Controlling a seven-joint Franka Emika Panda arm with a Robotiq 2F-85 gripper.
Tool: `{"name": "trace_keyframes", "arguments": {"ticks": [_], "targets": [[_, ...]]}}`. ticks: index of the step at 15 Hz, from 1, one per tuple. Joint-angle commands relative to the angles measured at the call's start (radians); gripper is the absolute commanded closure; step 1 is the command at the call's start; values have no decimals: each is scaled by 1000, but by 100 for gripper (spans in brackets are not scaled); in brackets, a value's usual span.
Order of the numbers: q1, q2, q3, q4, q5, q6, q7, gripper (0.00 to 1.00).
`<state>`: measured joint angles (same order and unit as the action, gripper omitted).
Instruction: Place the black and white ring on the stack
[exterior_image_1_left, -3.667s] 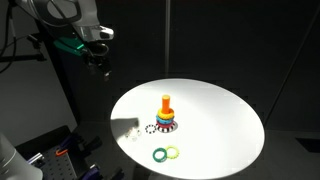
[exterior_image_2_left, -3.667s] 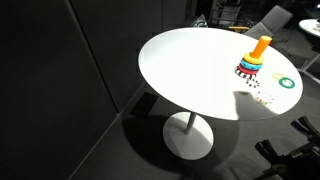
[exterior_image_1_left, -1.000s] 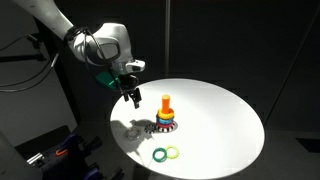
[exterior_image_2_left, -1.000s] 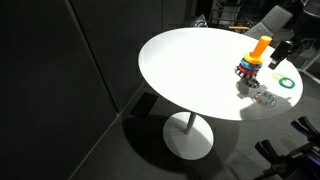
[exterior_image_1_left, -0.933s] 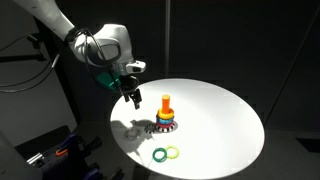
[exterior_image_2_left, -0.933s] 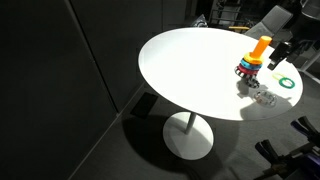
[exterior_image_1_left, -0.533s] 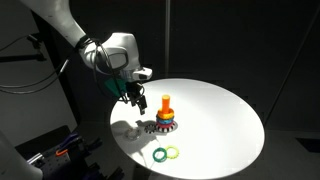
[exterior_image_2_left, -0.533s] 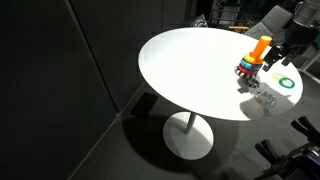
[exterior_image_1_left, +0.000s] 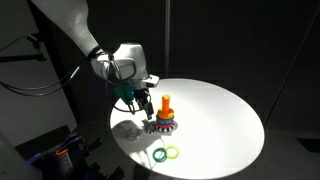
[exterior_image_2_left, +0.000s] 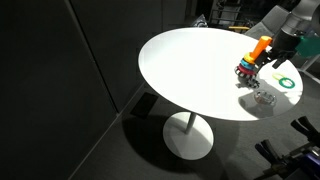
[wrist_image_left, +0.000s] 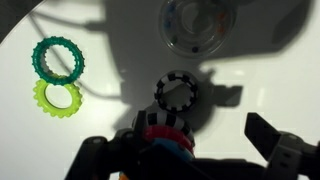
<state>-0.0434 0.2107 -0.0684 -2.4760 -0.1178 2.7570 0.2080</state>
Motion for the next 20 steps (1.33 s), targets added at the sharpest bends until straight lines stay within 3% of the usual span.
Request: {"name": "trace_keyframes", "arguments": {"ticks": [1, 12, 20], "targets": [[14, 65, -13, 37, 39, 55, 12, 0], [58, 205, -77, 62, 63, 190, 18, 0], [51, 277, -62, 88, 129, 250, -1, 0]]}}
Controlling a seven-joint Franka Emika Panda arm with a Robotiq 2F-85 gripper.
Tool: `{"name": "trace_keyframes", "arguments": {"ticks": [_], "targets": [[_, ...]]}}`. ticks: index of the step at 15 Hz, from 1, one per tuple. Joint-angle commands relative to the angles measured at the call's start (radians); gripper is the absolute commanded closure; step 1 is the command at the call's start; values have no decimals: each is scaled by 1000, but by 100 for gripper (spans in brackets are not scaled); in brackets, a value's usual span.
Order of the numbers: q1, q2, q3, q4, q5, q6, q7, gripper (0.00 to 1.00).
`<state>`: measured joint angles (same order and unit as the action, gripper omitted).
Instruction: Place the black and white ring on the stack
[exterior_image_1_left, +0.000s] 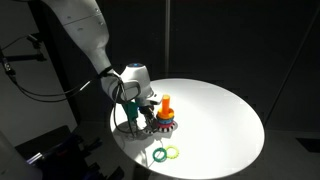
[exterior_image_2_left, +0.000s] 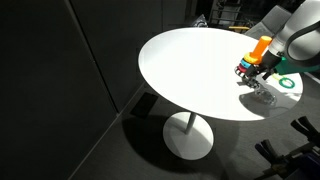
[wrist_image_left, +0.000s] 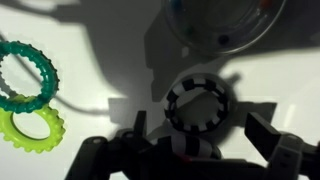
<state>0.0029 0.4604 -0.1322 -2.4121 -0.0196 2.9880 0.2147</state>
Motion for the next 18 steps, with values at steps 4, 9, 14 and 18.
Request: {"name": "trace_keyframes", "arguments": {"ticks": [4, 9, 14, 18], "targets": [[2, 45, 11, 30, 57, 34, -12, 0], [0, 58, 17, 33, 67, 40, -16, 0], [-5, 53, 23, 30, 78, 40, -15, 44], [-11, -2, 33, 17, 91, 10, -22, 58]]}}
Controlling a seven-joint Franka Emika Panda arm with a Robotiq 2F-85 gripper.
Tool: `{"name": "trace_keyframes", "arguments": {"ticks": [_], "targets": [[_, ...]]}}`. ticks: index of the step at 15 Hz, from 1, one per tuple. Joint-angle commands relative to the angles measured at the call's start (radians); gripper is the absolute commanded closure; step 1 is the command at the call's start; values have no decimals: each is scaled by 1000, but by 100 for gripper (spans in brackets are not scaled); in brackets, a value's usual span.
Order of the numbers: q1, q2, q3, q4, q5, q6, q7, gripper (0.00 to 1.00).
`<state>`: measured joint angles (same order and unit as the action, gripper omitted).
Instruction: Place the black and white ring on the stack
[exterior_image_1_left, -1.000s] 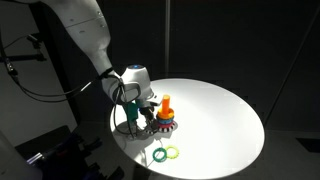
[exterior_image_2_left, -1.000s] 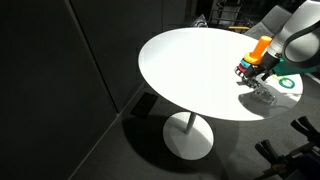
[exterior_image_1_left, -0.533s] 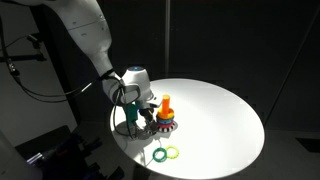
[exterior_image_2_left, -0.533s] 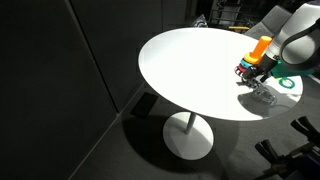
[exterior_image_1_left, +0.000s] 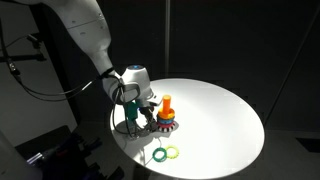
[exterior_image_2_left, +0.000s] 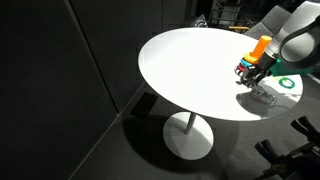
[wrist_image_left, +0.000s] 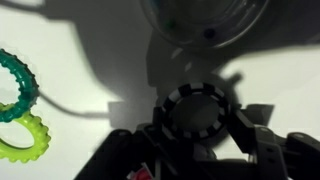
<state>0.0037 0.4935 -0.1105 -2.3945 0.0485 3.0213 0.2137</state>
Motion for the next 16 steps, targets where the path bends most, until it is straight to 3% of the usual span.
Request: {"name": "trace_keyframes", "arguments": {"ticks": [1, 16], "targets": [[-11, -52, 10, -4, 20, -34, -23, 58], [13, -370, -1, 2, -79, -213, -11, 58]]}}
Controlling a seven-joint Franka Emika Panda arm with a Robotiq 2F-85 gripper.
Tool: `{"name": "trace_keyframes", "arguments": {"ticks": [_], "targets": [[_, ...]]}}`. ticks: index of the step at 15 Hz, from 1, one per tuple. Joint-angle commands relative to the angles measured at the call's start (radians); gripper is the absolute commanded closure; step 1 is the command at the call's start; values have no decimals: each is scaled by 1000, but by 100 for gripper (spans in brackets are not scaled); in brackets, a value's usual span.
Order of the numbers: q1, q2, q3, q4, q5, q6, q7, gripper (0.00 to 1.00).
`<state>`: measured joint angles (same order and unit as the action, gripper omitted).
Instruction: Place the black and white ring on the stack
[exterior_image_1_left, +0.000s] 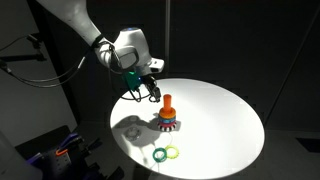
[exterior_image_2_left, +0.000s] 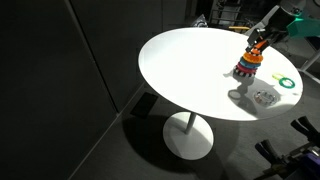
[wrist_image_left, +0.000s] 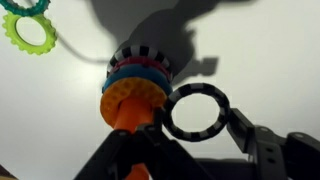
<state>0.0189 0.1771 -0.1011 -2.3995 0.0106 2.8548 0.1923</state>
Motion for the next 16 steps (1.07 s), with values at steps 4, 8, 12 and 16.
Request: {"name": "trace_keyframes", "arguments": {"ticks": [4, 8, 12, 16], "targets": [[-17, -68, -23, 42, -92, -76, 29, 58], [-35, -58, -35, 75, -119, -84, 32, 58], [-47, -49, -45, 94, -132, -85, 32, 58], [-55, -31, -50, 107, -128, -82, 29, 58]]}}
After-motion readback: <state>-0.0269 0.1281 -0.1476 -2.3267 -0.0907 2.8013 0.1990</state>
